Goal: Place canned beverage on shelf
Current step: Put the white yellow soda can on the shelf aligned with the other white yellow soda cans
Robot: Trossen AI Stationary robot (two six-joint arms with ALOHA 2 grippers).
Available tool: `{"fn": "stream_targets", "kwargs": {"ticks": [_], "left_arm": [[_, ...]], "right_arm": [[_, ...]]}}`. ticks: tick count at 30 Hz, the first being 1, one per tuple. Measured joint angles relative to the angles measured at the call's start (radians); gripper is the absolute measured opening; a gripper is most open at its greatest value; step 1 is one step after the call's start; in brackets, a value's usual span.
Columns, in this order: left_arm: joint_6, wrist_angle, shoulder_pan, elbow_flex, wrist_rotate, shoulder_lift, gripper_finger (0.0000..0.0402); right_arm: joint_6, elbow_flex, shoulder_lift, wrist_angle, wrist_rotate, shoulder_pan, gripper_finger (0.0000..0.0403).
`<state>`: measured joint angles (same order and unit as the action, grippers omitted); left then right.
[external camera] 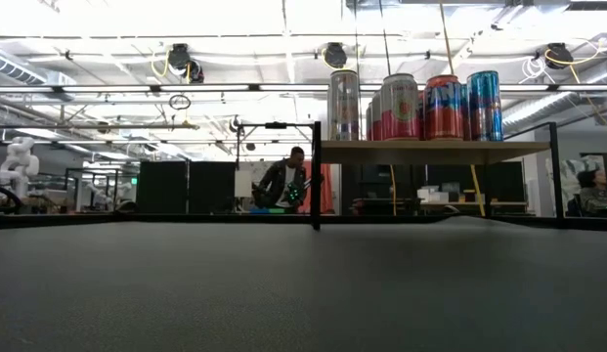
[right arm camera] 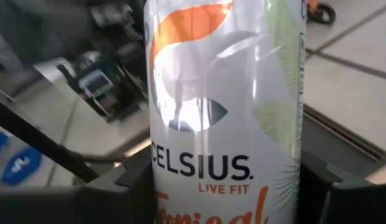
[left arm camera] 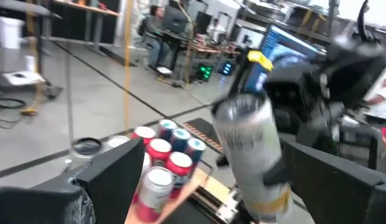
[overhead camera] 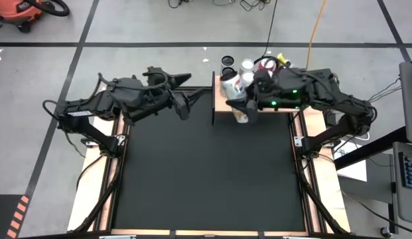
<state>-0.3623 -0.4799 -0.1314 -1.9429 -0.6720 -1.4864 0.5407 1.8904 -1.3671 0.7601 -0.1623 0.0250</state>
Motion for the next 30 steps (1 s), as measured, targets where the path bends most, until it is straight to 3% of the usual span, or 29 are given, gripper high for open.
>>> {"fn": "stream_targets", "kwargs": {"ticks": [6, 19, 30], "left_arm": [[-0.066, 0.064, -0.008, 0.000, 0.064, -0.044, 0.0384], [-0.067, 0.276, -0.048, 0.001, 0.068, -0.221, 0.0384], [0.002, 0.421, -0.036, 0.001, -0.013, -0.287, 0.0384]], "right_arm": [[-0.015, 0.000, 0.026, -0.082, -0.047, 0.000, 0.0235], [-0.134, 0.000, 0.032, -0.211, -0.070, 0.000, 0.0235], [-0.137, 0.000, 0.028, -0.212, -0.071, 0.000, 0.0235]]}}
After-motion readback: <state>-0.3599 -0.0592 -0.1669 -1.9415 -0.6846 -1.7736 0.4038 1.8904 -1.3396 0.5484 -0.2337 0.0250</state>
